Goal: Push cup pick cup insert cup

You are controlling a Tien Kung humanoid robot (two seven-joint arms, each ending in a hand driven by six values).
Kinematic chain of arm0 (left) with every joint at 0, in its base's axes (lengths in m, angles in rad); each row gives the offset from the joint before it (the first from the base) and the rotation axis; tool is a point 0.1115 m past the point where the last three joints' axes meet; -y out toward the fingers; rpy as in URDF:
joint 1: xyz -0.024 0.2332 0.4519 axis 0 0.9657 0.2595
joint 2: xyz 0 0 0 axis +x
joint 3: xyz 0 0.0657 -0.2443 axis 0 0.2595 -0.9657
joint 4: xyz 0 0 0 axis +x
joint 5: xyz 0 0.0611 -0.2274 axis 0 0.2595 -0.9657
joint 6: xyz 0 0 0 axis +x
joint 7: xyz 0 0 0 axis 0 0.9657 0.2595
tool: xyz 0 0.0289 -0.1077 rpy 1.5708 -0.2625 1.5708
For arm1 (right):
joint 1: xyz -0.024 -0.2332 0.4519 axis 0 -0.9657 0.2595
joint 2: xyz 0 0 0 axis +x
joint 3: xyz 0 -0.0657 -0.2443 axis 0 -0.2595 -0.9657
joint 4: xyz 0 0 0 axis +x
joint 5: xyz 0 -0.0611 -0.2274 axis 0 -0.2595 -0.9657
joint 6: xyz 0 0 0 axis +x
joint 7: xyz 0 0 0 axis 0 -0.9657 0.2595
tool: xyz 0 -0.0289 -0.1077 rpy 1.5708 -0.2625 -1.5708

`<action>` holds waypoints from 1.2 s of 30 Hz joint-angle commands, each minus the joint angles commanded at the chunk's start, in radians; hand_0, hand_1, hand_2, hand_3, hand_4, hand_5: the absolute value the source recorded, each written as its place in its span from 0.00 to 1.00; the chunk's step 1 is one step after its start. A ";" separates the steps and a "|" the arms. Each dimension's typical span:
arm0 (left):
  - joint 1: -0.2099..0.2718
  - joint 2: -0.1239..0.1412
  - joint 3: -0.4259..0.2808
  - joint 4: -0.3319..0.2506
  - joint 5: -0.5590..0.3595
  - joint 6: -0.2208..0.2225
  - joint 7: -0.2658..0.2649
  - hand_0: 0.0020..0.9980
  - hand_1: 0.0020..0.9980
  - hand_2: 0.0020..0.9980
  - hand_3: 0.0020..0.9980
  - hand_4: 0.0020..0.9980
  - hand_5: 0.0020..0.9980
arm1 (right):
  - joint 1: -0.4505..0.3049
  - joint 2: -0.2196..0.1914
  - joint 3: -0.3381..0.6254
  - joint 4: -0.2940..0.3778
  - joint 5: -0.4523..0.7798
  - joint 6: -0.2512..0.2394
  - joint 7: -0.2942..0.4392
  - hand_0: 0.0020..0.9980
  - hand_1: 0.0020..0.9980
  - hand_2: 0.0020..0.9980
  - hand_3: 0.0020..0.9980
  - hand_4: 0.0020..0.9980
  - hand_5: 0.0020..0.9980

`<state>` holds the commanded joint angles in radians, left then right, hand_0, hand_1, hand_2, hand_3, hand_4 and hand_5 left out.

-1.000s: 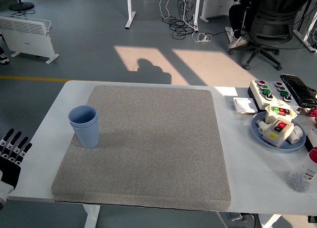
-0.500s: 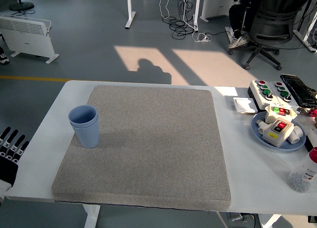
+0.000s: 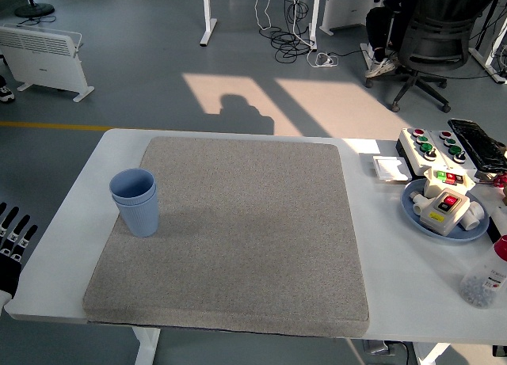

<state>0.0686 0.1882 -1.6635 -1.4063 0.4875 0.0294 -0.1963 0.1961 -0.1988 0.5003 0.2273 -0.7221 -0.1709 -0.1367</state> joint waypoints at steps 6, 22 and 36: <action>0.007 -0.004 -0.010 0.006 0.003 0.026 -0.012 0.84 0.84 0.88 0.82 0.60 1.00 | -0.001 -0.001 0.007 0.000 -0.012 0.004 -0.005 0.73 0.67 0.65 0.58 0.13 0.37; 0.004 0.004 -0.004 0.028 -0.003 0.151 -0.041 0.83 0.83 0.86 0.78 0.59 1.00 | -0.010 -0.002 0.009 0.003 -0.013 0.009 -0.015 0.73 0.67 0.64 0.58 0.13 0.37; 0.017 0.007 -0.049 0.051 0.010 0.152 -0.030 0.82 0.83 0.85 0.77 0.58 1.00 | -0.020 -0.001 0.024 0.004 -0.037 0.012 -0.021 0.73 0.67 0.64 0.58 0.13 0.37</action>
<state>0.0851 0.1956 -1.7128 -1.3555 0.4973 0.1810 -0.2264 0.1764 -0.1995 0.5242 0.2312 -0.7592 -0.1593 -0.1581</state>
